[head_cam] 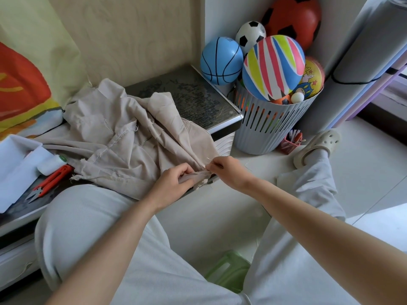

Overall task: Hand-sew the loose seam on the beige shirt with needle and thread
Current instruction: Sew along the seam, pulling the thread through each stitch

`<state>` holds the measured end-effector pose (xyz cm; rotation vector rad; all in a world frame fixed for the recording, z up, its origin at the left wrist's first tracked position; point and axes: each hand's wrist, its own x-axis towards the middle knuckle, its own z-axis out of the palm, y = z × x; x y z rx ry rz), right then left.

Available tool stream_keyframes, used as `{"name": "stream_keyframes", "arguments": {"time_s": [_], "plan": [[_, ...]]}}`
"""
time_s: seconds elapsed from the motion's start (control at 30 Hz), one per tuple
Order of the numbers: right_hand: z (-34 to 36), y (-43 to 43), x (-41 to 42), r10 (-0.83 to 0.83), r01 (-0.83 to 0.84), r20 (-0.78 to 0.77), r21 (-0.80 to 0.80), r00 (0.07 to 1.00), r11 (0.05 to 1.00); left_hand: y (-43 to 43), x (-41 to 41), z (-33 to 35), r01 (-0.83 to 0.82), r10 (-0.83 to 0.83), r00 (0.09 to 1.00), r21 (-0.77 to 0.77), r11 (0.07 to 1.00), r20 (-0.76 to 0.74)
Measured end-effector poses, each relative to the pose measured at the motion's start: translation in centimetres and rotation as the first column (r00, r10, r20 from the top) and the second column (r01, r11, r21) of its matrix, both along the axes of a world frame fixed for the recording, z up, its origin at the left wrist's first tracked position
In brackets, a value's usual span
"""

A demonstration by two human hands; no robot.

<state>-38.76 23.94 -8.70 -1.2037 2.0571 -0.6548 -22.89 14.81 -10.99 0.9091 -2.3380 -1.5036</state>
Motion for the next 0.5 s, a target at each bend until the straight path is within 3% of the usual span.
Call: {"name": "stream_keyframes", "arguments": {"time_s": [0.23,0.5], "plan": [[-0.1,-0.1,0.0,-0.016,0.016,-0.009,0.027,1.000,1.000,-0.2,0.0,-0.2,-0.041,0.036,0.998,-0.089,0.995,-0.052],[0.3,-1.0,0.1,-0.026,0.026,-0.019,-0.004,0.999,1.000,0.2,0.1,0.2,0.031,-0.047,0.996,-0.210,0.977,-0.074]]}}
